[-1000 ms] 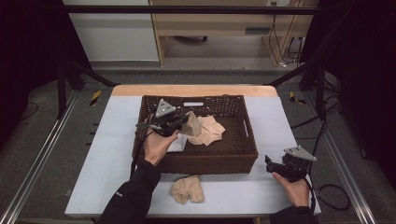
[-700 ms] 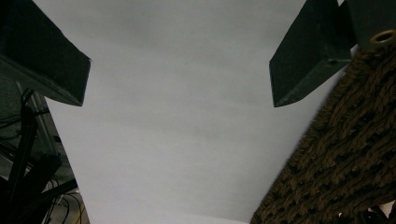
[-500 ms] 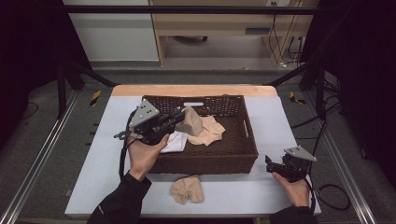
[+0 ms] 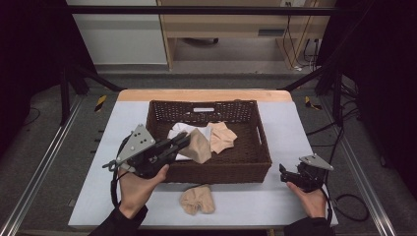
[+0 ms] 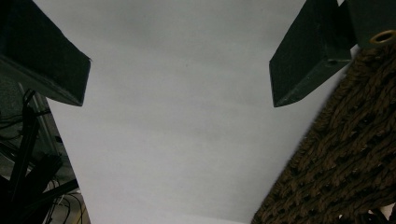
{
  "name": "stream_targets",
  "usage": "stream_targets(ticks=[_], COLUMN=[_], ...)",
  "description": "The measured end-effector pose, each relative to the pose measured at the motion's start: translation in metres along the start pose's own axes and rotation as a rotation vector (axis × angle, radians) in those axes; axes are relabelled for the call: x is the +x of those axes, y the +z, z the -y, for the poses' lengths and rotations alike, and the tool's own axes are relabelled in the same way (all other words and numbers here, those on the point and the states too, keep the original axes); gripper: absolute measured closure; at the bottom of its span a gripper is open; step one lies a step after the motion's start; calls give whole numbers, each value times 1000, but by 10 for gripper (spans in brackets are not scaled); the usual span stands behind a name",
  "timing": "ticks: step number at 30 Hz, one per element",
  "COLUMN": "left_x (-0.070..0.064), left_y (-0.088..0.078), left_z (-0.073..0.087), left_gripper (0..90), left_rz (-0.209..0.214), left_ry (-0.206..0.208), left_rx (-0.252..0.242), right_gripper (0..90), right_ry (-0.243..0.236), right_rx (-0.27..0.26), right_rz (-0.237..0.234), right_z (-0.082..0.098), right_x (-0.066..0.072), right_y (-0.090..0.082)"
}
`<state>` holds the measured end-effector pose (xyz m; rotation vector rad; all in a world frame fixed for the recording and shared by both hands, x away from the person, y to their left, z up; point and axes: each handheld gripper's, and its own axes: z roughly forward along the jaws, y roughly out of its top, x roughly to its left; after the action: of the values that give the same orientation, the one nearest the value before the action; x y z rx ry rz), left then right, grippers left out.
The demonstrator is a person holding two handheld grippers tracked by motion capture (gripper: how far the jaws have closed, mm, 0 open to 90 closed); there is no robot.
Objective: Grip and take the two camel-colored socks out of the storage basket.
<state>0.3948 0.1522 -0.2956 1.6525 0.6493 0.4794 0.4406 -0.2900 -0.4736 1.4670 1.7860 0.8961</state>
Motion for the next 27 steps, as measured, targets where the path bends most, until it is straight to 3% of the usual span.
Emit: stream_targets(ticks=[17,21,27], left_x=[-22,-26,-28], left_y=[-18,-18,-13], left_z=[40,50,69], left_gripper=[834,834,834], left_rz=[53,66,79], left_ry=[1,3,-26], left_rx=[87,116,169], right_gripper=[56,56,56], right_ry=[2,5,3], right_rx=[0,1,0], right_rz=[-3,-2,-3], right_z=[0,0,0], right_x=[0,0,0], right_y=[-1,-1,-1])
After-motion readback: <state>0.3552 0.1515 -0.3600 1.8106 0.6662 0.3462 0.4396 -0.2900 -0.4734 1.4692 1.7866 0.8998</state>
